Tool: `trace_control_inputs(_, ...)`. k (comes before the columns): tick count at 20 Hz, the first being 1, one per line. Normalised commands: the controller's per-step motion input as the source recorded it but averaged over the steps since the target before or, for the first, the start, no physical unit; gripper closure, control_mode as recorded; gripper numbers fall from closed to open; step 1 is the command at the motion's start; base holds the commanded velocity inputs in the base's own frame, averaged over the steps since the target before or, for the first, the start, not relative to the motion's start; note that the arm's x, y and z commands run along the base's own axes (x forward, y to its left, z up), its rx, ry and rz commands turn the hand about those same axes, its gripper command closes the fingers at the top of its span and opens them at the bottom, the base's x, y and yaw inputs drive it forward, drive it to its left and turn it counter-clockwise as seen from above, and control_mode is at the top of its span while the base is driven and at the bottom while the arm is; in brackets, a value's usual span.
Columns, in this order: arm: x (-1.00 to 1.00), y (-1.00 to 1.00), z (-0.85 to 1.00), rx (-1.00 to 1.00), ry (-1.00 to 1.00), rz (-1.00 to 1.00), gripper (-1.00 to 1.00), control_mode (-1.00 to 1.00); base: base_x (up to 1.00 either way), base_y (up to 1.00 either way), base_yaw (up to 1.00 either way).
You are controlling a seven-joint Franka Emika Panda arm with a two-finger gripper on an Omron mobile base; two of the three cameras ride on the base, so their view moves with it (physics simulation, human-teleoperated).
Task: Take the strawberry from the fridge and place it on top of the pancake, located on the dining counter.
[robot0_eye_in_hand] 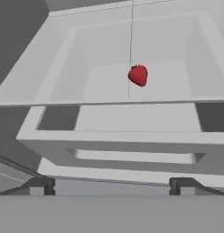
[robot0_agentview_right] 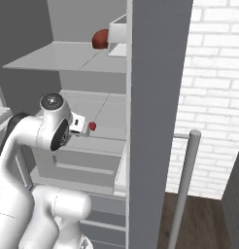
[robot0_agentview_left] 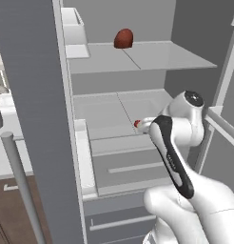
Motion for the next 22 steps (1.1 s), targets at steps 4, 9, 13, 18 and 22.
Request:
trace_control_inputs(4, 0.62, -0.03, -0.17, -0.05, 0.04, 0.0, -1.0, -1.0, 0.0, 0.0, 0.0)
trace_control_inputs(9, 0.69, 0.0, -0.22, -0.04, 0.07, 0.0, -1.0, -1.0, 0.0, 0.0, 0.0)
trace_control_inputs(13, 0.62, -0.05, -0.36, 0.0, 0.0, 0.0, -1.0, -1.0, 0.0, 0.0, 0.0)
trace_control_inputs(18, 0.52, 0.0, -0.39, 0.0, 0.0, 0.0, -1.0, -1.0, 0.0, 0.0, 0.0)
trace_control_inputs(22, 0.5, 0.0, -0.35, 0.0, 0.0, 0.0, -1.0, -1.0, 0.0, 0.0, 0.0)
